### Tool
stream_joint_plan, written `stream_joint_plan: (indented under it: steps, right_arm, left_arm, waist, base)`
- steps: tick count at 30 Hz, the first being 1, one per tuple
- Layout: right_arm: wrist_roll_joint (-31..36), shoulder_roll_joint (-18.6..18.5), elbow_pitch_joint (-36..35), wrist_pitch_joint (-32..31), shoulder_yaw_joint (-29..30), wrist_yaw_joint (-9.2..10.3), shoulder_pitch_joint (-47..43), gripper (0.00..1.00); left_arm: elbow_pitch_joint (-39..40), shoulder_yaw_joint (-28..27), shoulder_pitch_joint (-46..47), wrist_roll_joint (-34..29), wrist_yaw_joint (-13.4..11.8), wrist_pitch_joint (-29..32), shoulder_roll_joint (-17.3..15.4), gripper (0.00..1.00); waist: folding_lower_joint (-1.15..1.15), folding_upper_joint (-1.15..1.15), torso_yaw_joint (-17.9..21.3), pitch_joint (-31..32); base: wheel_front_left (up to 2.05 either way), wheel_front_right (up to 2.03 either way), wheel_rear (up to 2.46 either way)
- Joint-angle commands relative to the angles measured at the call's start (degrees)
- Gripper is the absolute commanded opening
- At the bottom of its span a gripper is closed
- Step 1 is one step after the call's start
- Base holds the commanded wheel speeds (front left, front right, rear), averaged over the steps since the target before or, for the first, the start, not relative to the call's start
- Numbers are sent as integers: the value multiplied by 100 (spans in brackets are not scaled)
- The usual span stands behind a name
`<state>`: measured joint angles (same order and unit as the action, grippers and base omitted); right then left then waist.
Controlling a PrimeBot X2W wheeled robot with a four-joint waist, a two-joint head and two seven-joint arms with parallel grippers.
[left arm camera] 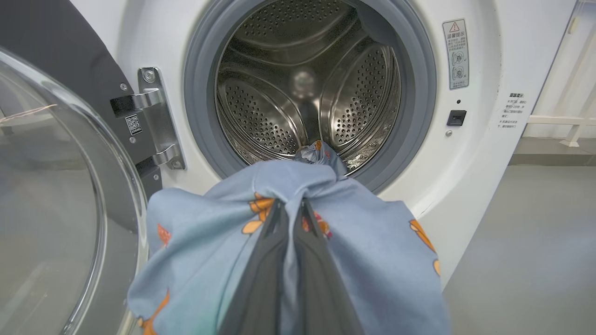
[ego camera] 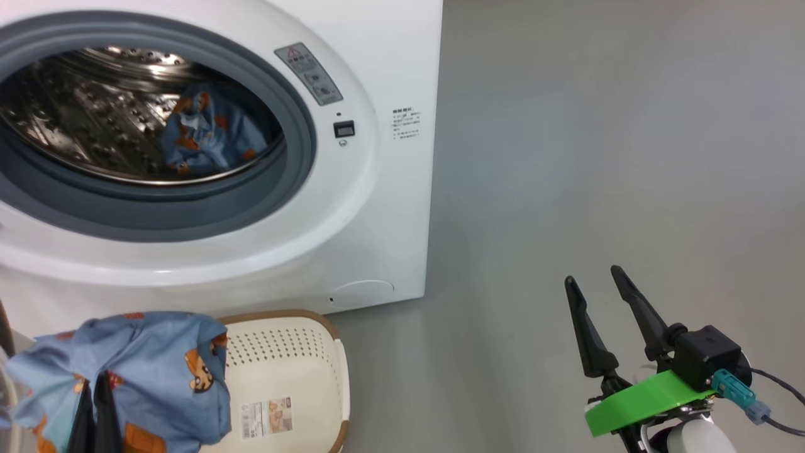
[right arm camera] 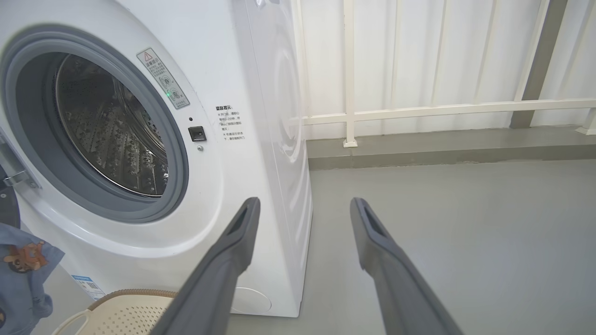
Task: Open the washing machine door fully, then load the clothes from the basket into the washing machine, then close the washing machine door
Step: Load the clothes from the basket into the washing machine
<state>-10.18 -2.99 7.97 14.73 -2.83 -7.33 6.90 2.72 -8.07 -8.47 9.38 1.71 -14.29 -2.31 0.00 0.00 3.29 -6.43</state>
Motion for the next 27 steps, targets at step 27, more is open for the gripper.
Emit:
stream_joint_plan:
  steps: [27]
  right_arm:
    - [70,12,-62,27,-195,-16,-301,100]
  left_arm:
    - [277,-19,-562,210,-340,-71,-57,0]
  waist:
    - [0,0,-162,522]
  base:
    - [0,0,0]
